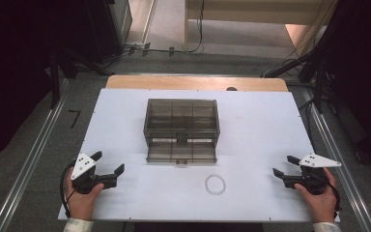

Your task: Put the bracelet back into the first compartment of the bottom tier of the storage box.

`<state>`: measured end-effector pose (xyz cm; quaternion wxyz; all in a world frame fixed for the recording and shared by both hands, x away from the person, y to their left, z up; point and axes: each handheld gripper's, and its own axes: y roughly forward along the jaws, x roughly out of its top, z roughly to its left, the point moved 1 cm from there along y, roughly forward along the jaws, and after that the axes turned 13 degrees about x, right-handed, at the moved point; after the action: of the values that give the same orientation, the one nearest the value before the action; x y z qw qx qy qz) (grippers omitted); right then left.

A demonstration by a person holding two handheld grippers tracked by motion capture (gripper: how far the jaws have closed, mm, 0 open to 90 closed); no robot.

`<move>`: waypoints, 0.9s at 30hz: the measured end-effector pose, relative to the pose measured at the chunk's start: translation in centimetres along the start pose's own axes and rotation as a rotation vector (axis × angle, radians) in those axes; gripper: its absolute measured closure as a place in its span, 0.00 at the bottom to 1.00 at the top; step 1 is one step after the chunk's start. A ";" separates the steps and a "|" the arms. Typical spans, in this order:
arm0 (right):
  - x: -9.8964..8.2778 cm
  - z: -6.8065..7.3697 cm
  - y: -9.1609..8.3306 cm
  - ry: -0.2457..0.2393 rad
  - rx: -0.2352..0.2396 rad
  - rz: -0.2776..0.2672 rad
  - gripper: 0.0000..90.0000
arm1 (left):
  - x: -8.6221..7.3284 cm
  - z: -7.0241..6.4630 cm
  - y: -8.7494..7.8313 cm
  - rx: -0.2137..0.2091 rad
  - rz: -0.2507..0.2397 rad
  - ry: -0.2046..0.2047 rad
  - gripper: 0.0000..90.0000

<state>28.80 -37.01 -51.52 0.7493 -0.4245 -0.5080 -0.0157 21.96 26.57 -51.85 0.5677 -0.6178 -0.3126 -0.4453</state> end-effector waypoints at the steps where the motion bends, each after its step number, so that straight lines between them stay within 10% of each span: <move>1: 0.0 0.0 0.0 0.002 0.002 -0.002 0.22 | 0.0 0.1 0.0 -0.001 0.002 -0.005 0.05; 27: 0.6 1.2 1.1 -0.024 -0.016 0.028 0.22 | 0.0 -0.1 0.1 0.000 0.003 0.003 0.05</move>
<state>28.72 -35.22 -51.58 0.7399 -0.4375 -0.5109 -0.0042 21.99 26.51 -51.87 0.5691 -0.6176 -0.3108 -0.4451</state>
